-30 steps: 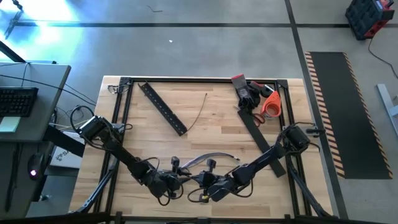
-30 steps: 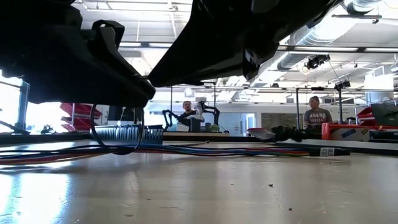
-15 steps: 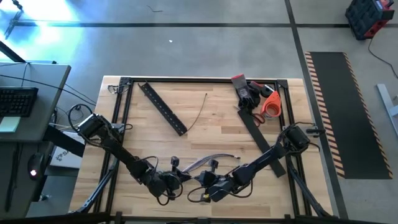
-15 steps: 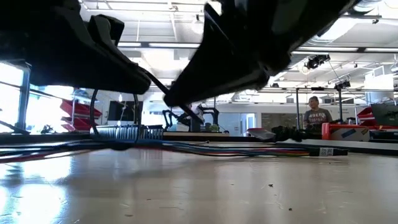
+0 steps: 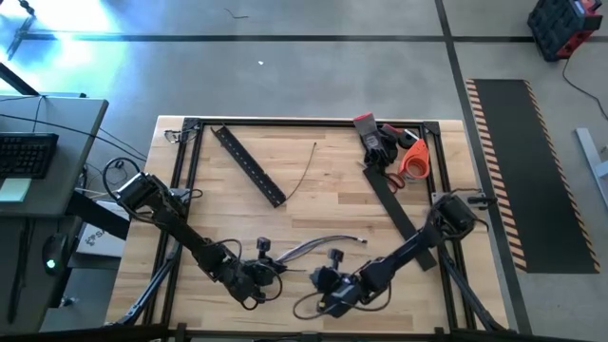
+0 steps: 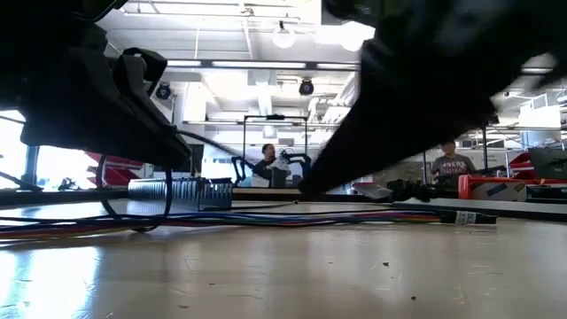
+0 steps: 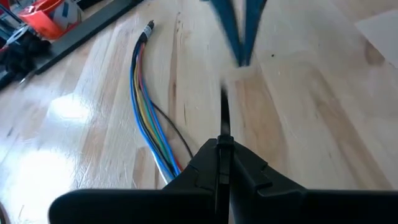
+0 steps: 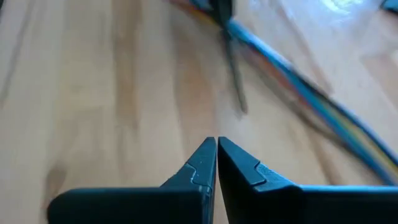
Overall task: Ziptie cables
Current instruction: Wrap the cable wires with the black zip tie
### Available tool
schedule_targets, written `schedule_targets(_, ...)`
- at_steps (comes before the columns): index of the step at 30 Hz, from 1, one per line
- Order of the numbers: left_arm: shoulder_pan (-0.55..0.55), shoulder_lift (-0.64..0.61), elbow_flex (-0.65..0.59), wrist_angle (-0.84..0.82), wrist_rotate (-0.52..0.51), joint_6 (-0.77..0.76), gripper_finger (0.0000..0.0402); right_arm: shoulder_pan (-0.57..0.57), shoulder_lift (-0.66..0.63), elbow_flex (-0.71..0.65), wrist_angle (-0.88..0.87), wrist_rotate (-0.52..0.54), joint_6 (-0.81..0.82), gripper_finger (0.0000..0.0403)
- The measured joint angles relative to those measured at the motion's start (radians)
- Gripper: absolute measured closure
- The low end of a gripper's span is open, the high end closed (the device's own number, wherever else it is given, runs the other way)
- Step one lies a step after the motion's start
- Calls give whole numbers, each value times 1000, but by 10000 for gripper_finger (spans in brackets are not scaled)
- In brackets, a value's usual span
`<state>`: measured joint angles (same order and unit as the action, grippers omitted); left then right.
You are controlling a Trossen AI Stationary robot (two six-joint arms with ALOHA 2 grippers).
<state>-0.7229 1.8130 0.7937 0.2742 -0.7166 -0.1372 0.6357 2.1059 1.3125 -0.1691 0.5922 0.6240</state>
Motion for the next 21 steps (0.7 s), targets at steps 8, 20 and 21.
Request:
schedule_targets(8,2,0,0,2,0,-43,400,26,-25,87,-24,18,-219,394)
schedule_targets(20,3,0,0,16,1,-46,400,-41,103,100,289,91,-606,233)
schedule_targets(21,3,0,0,16,1,-46,400,-46,119,108,297,116,-605,228)
